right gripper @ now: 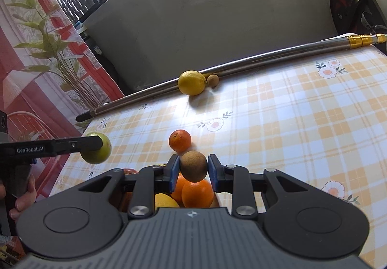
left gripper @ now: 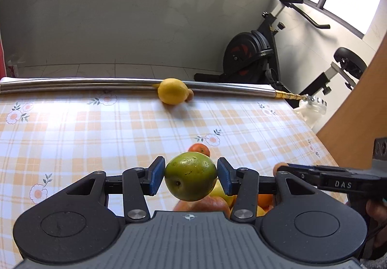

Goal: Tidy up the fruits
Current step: 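Carry the lime and brown fruit onto the plate and open both tools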

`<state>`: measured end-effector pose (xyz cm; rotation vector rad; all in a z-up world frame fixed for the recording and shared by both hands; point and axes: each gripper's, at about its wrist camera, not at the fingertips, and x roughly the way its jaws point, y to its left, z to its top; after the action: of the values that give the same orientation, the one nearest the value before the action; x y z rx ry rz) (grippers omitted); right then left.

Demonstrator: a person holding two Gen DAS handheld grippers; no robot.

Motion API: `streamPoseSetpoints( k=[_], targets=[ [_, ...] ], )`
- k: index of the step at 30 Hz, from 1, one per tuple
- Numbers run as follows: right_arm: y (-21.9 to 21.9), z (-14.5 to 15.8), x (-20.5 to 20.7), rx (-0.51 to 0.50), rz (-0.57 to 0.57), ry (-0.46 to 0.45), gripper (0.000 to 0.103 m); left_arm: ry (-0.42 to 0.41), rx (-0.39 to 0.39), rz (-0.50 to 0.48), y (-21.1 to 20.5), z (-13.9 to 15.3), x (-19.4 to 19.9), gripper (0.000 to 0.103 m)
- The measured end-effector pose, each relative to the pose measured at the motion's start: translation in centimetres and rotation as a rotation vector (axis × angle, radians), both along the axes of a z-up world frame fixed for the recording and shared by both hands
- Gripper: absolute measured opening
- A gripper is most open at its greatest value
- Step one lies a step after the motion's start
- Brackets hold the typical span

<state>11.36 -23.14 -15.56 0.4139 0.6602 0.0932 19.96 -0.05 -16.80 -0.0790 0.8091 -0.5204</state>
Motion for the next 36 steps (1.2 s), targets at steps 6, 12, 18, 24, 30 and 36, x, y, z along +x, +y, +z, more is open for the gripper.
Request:
streamPoseSetpoints(
  k=[6, 12, 18, 24, 30, 36],
  targets=[
    [0.8, 0.0, -0.8, -0.009, 0.017, -0.001, 0.028, -0.038, 0.003, -0.063, -0.6, 0.2, -2.8, 0.05],
    [1.1, -0.1, -1.4, -0.013, 0.026, 0.006, 0.028, -0.028, 0.033, -0.15, -1.7, -0.4, -4.9, 0.05],
    [1.3, -0.5, -2.0, -0.005, 0.034, 0.012, 0.028, -0.001, 0.084, -0.212, -2.9, -2.1, -6.2, 0.05],
    [1.3, -0.7, -2.2, -0.004, 0.045, 0.019, 0.028, 0.033, 0.133, -0.241, -3.6, -3.2, -6.2, 0.05],
    [1.3, -0.8, -2.1, 0.006, 0.047, 0.023, 0.028, 0.053, 0.157, -0.271, -4.2, -4.0, -6.5, 0.05],
    [1.3, -0.9, -2.1, 0.011, 0.051, 0.029, 0.028, 0.057, 0.146, -0.266, -4.4, -3.9, -6.1, 0.05]
  ],
)
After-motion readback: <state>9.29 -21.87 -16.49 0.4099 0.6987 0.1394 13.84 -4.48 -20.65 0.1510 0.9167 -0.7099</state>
